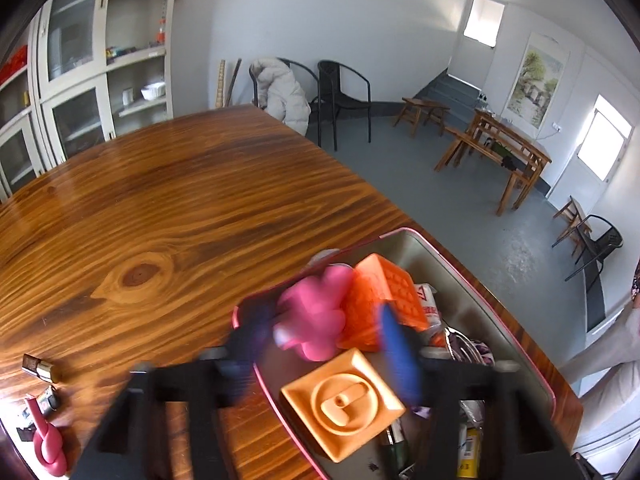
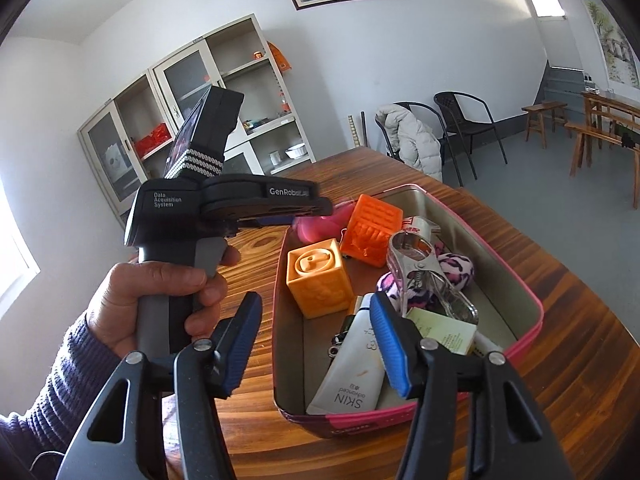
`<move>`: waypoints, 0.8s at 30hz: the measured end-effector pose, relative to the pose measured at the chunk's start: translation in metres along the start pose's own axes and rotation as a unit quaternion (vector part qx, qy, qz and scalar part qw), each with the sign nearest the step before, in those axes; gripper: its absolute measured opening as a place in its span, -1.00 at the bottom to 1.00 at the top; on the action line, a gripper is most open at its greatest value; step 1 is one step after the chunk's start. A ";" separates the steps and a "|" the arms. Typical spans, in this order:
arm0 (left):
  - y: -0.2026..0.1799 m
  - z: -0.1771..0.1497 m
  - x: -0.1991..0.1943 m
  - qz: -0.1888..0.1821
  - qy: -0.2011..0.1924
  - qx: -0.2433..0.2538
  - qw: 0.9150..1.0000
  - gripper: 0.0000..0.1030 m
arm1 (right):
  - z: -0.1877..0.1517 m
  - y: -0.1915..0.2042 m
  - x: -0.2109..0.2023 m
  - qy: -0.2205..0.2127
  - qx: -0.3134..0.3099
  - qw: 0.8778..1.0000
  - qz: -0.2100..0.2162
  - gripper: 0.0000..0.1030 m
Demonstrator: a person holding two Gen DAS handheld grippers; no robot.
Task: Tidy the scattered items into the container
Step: 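Move both tools back over the table toward the remaining items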
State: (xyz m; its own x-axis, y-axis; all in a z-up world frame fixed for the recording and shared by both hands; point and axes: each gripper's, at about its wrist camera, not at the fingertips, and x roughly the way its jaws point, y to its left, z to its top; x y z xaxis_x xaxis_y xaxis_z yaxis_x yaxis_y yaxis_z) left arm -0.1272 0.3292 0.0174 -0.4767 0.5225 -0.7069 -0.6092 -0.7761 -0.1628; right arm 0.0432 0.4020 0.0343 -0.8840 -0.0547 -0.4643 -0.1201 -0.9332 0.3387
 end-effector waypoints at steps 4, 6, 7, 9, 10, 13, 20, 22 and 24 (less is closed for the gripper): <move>0.000 0.001 -0.011 0.005 -0.014 0.008 1.000 0.41 | 0.001 0.003 0.001 0.000 0.000 1.000 0.001 0.22; 0.003 0.000 -0.019 0.010 -0.021 0.009 1.000 0.41 | 0.001 0.005 0.001 0.001 0.000 1.000 0.004 0.23; 0.005 -0.001 -0.022 0.013 -0.023 0.009 1.000 0.41 | 0.000 0.007 0.001 0.001 -0.001 1.000 0.005 0.23; 0.010 -0.002 -0.029 0.018 -0.028 0.006 0.999 0.41 | 0.000 0.012 0.000 0.001 -0.006 1.000 0.008 0.23; 0.014 -0.003 -0.033 0.020 -0.030 0.004 0.999 0.41 | 0.000 0.015 0.001 0.002 -0.010 1.000 0.011 0.23; 0.027 -0.008 -0.044 0.029 -0.032 -0.006 0.999 0.41 | -0.002 0.026 0.002 0.006 -0.018 1.000 0.019 0.23; 0.067 -0.027 -0.075 0.058 -0.037 -0.030 0.997 0.41 | -0.010 0.059 0.007 0.022 -0.045 0.998 0.040 0.28; 0.081 -0.034 -0.086 0.068 -0.039 -0.038 0.996 0.41 | -0.013 0.068 0.010 0.027 -0.050 0.997 0.047 0.31; 0.098 -0.043 -0.099 0.081 -0.043 -0.046 0.995 0.41 | -0.016 0.078 0.012 0.033 -0.057 0.996 0.053 0.35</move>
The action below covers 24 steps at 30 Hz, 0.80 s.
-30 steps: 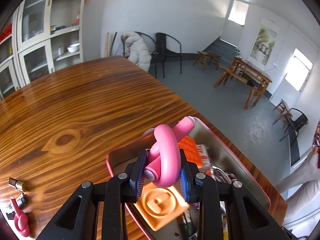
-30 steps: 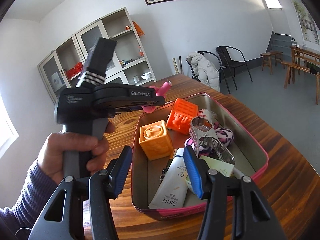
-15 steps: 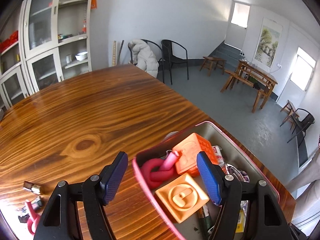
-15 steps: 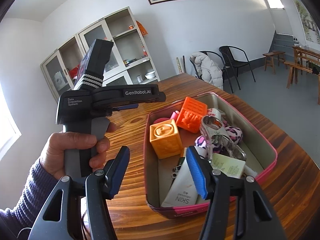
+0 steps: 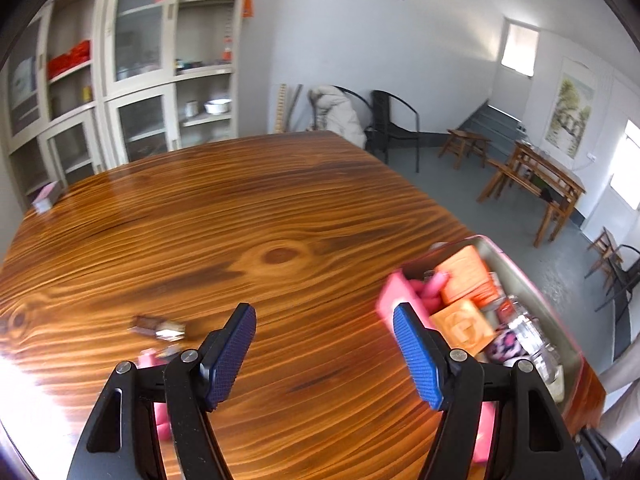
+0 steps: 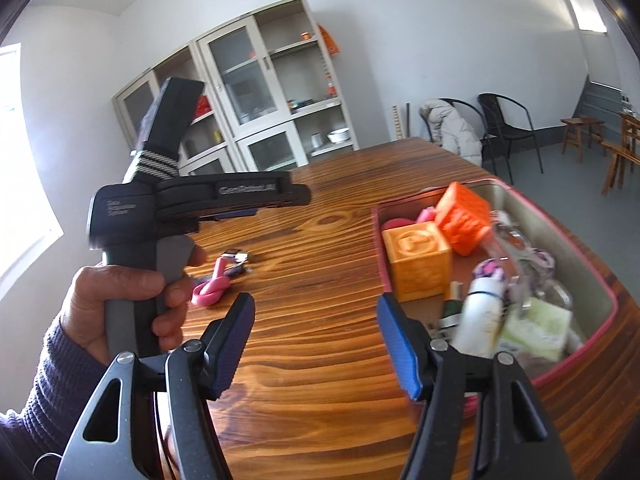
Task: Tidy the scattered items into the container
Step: 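Move both tools back over the table toward the remaining items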
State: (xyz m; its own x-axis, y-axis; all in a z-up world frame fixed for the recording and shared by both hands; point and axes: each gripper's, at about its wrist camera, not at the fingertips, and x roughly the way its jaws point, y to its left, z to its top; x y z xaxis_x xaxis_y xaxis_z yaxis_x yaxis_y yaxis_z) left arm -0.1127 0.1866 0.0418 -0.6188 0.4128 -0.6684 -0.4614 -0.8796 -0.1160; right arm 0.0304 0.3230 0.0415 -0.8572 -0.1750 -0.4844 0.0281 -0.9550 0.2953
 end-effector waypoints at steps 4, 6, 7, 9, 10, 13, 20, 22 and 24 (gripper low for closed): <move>0.043 -0.013 -0.017 0.031 -0.001 -0.016 0.999 0.41 | -0.006 0.020 0.012 0.017 -0.009 1.000 0.015 0.38; 0.067 -0.021 -0.024 0.049 0.001 -0.027 0.998 0.41 | -0.010 0.028 0.021 0.030 -0.008 0.999 0.025 0.39; 0.076 -0.025 -0.027 0.056 0.003 -0.032 0.998 0.41 | -0.012 0.032 0.025 0.038 -0.008 0.999 0.029 0.39; 0.098 -0.035 -0.032 0.072 0.007 -0.046 0.996 0.41 | -0.017 0.038 0.035 0.051 -0.007 0.998 0.034 0.39; 0.108 -0.039 -0.034 0.078 0.009 -0.055 0.995 0.41 | -0.019 0.040 0.039 0.057 -0.005 0.998 0.036 0.39; 0.134 -0.053 -0.038 0.088 0.017 -0.078 0.993 0.41 | -0.026 0.047 0.053 0.074 0.002 0.996 0.040 0.39; 0.161 -0.075 -0.037 0.097 0.030 -0.076 0.992 0.41 | -0.030 0.061 0.070 0.098 0.006 0.994 0.037 0.39; 0.166 -0.081 -0.035 0.099 0.035 -0.075 0.992 0.41 | -0.030 0.064 0.074 0.099 0.008 0.994 0.035 0.39; 0.169 -0.086 -0.033 0.101 0.040 -0.072 0.992 0.41 | -0.031 0.066 0.079 0.101 0.012 0.994 0.038 0.41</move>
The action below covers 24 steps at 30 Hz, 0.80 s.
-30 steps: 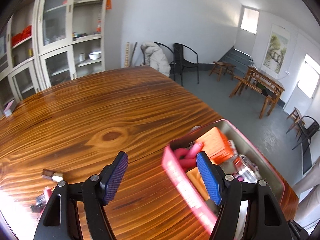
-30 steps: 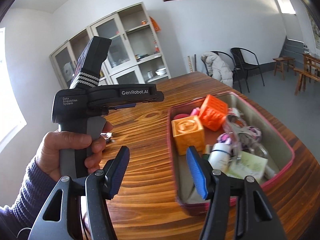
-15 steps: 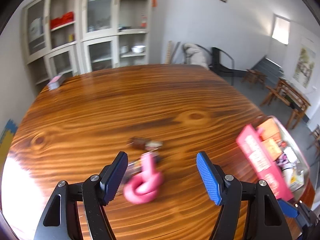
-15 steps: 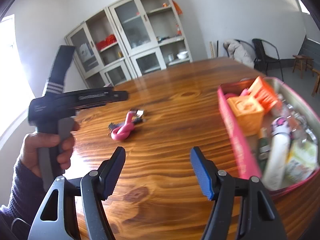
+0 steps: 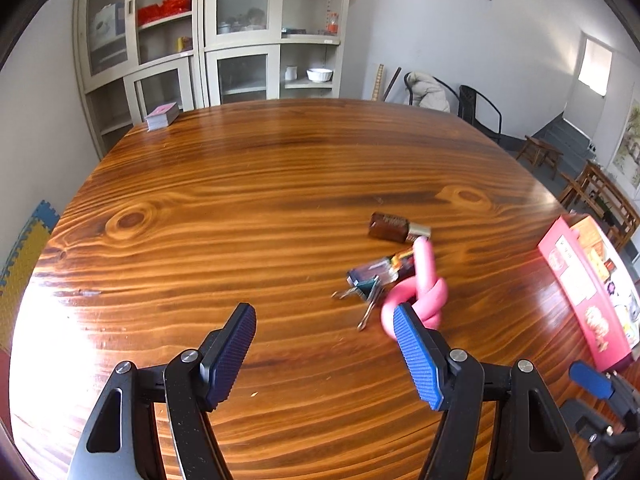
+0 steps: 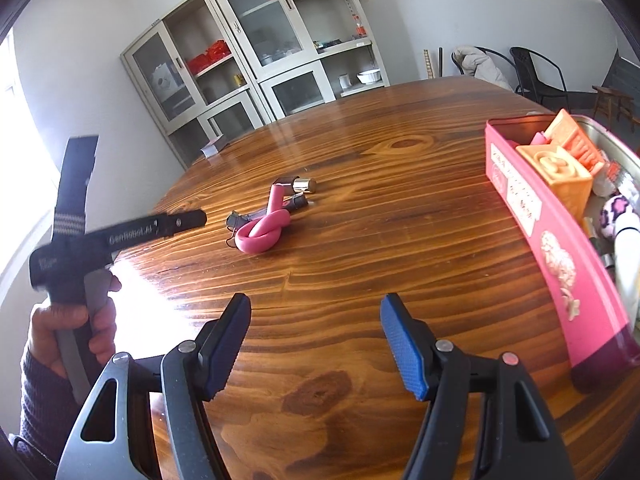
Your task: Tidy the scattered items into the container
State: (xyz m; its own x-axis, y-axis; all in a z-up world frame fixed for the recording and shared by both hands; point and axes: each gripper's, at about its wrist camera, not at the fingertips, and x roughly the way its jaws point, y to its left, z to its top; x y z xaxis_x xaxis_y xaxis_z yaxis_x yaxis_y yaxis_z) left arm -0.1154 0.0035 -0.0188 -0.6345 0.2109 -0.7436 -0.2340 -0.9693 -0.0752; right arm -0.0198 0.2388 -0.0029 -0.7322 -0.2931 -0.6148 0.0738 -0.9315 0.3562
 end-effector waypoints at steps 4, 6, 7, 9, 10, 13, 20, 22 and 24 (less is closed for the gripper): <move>0.006 -0.008 0.007 -0.002 0.013 -0.002 1.000 0.41 | 0.000 0.000 0.010 0.004 0.004 1.000 -0.002 0.43; 0.005 -0.012 0.009 -0.003 0.019 -0.003 1.000 0.41 | 0.000 -0.002 0.008 0.001 0.005 1.000 0.002 0.44; 0.004 -0.013 0.010 -0.004 0.021 -0.003 1.000 0.41 | 0.001 -0.002 0.007 -0.002 0.004 1.000 0.001 0.45; 0.000 -0.016 0.011 -0.007 0.024 -0.001 1.000 0.41 | 0.001 -0.006 0.005 -0.007 0.009 1.000 0.001 0.50; -0.003 -0.017 0.011 -0.009 0.025 0.001 1.000 0.41 | 0.001 -0.009 0.004 -0.009 0.014 1.000 0.002 0.51; -0.013 -0.018 0.010 -0.015 0.026 0.016 0.999 0.41 | 0.001 -0.015 0.002 -0.012 0.028 1.000 0.001 0.51; -0.019 -0.020 -0.006 -0.023 0.008 0.027 0.999 0.41 | 0.007 -0.012 -0.005 -0.036 0.031 0.999 -0.001 0.51; -0.016 -0.022 -0.009 -0.018 0.003 0.024 1.000 0.41 | 0.011 -0.006 -0.003 -0.036 0.031 0.999 0.009 0.51; -0.011 -0.022 -0.008 -0.015 0.004 0.017 1.000 0.41 | 0.015 0.001 -0.001 -0.043 0.023 0.999 0.011 0.52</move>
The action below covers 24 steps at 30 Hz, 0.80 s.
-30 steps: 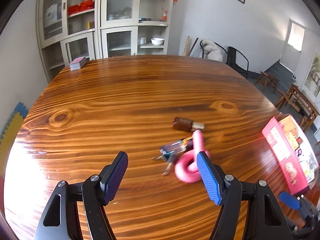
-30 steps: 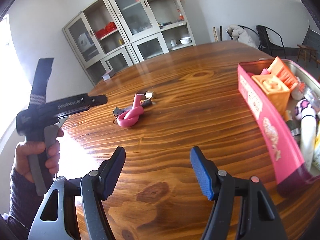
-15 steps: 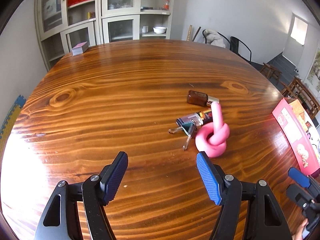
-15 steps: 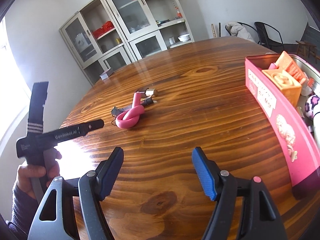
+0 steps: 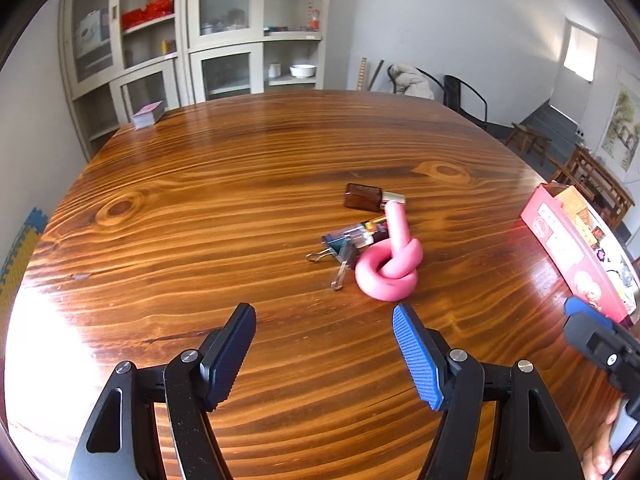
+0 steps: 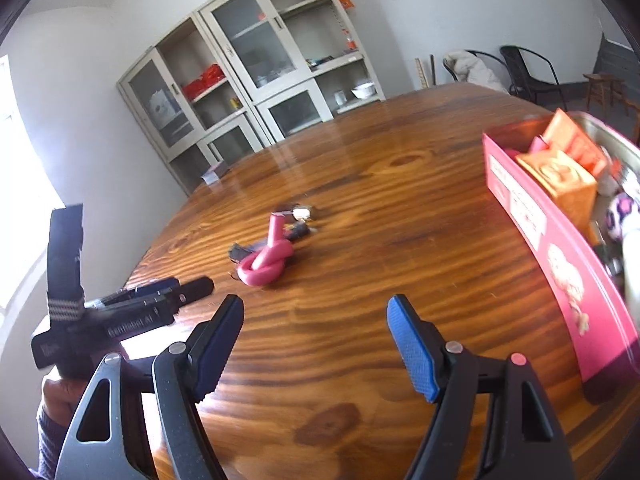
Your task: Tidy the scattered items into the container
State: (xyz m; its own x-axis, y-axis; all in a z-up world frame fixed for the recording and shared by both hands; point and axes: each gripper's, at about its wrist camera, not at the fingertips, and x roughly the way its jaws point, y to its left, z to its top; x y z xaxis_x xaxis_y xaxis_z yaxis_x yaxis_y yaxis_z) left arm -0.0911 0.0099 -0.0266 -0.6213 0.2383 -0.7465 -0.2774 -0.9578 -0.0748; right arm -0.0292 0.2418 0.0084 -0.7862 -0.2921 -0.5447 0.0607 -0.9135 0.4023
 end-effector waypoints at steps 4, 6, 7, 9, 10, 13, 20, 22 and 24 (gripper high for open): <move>0.008 0.005 0.000 -0.003 -0.004 -0.014 1.000 0.41 | 0.010 0.011 0.012 0.008 -0.005 1.000 0.008 0.52; 0.010 0.005 -0.002 -0.008 -0.010 -0.017 1.000 0.41 | 0.013 0.017 0.012 0.005 -0.010 1.000 0.011 0.52; 0.010 0.003 -0.002 -0.009 -0.011 -0.014 1.000 0.41 | 0.011 0.019 0.011 -0.001 -0.018 1.000 0.012 0.53; 0.007 0.002 0.004 -0.002 -0.004 -0.002 1.000 0.41 | 0.005 0.021 0.014 0.000 -0.026 1.000 0.003 0.55; 0.007 0.002 0.005 0.000 -0.001 -0.001 1.000 0.41 | 0.004 0.021 0.018 0.013 -0.023 1.000 0.002 0.55; 0.010 0.004 0.007 -0.002 0.001 -0.005 1.000 0.41 | 0.004 0.021 0.023 0.024 -0.025 0.999 0.009 0.55; 0.020 0.003 0.014 -0.012 0.011 -0.021 1.000 0.41 | 0.003 0.013 0.022 0.024 -0.010 1.000 0.008 0.55; 0.019 0.004 0.016 -0.011 0.011 -0.019 1.000 0.41 | 0.003 0.013 0.021 0.020 -0.011 1.000 0.009 0.55; 0.015 0.006 0.018 -0.011 0.009 -0.013 1.000 0.41 | 0.003 0.013 0.021 0.021 -0.013 1.000 0.010 0.55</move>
State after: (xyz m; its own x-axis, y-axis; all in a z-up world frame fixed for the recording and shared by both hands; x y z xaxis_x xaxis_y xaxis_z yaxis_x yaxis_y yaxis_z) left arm -0.1111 0.0011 -0.0373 -0.6012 0.2564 -0.7568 -0.2722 -0.9562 -0.1077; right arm -0.0466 0.2246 0.0049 -0.7582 -0.3218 -0.5671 0.0927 -0.9141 0.3947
